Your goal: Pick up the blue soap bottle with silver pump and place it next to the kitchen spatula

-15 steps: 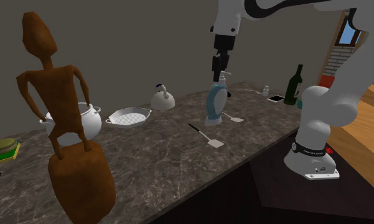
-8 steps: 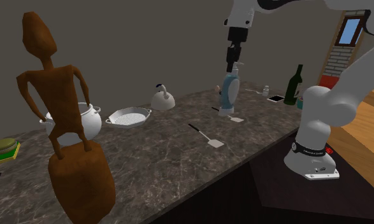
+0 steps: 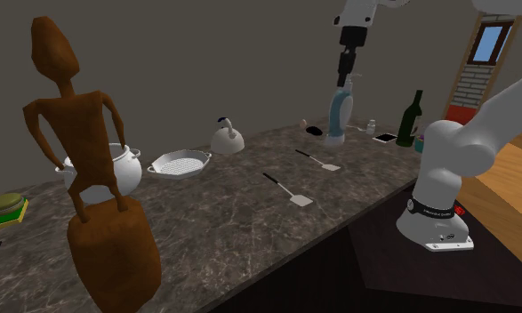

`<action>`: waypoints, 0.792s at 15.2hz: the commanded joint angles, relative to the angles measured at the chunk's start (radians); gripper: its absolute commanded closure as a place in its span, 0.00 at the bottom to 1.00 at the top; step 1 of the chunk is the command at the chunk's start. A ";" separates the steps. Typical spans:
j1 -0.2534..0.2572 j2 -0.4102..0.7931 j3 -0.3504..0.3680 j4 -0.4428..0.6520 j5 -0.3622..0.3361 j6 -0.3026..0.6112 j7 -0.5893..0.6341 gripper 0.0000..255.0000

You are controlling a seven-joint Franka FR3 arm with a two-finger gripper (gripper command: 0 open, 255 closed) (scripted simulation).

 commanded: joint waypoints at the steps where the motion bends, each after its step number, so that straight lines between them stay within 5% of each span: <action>1: -0.012 -0.011 -0.035 0.024 -0.021 -0.034 -0.043 1.00; 12: -0.060 -0.026 -0.229 0.197 -0.141 -0.198 -0.286 1.00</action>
